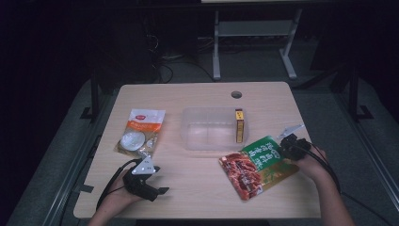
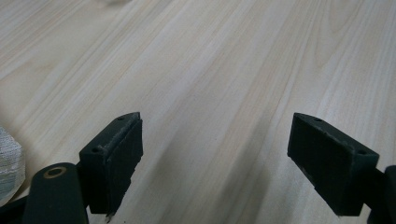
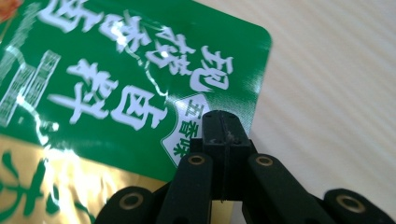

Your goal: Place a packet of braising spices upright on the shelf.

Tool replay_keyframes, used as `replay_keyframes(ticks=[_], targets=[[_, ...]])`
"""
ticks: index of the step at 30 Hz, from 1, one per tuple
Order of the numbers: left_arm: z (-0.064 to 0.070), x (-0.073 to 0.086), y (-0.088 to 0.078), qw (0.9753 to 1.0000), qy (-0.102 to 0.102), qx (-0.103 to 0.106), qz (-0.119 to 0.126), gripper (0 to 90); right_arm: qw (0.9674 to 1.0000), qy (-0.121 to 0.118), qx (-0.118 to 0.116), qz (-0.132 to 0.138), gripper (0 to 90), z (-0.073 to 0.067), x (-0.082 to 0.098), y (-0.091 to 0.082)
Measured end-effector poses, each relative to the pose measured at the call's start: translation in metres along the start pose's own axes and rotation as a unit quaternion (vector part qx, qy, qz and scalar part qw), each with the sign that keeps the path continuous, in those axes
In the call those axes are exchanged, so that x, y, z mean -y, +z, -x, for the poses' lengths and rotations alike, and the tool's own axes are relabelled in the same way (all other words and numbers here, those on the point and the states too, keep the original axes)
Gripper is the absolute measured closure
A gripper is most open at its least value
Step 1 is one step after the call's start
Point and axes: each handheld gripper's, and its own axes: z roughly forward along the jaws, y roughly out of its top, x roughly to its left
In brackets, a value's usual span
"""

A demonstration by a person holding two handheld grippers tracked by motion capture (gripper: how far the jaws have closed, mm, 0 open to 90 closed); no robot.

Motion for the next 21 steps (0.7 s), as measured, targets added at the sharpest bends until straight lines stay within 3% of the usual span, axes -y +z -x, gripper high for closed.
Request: replay_keyframes(ticks=[9, 14, 21], targets=[[0.000, 0.000, 0.000, 1.0000, 0.001, 0.000, 0.003, 17.7, 0.9989, -0.021, -0.042, 0.009, 90.0, -0.033, 0.007, -0.010], [0.001, 0.000, 0.000, 1.0000, 0.002, 0.001, 0.004, 17.7, 0.9975, -0.049, -0.050, 0.006, 90.0, -0.049, -0.002, -0.009], [0.001, 0.000, 0.001, 1.0000, 0.002, 0.001, 0.004, 17.7, 0.9928, -0.085, -0.083, 0.010, 90.0, -0.073, -0.016, -0.006]])
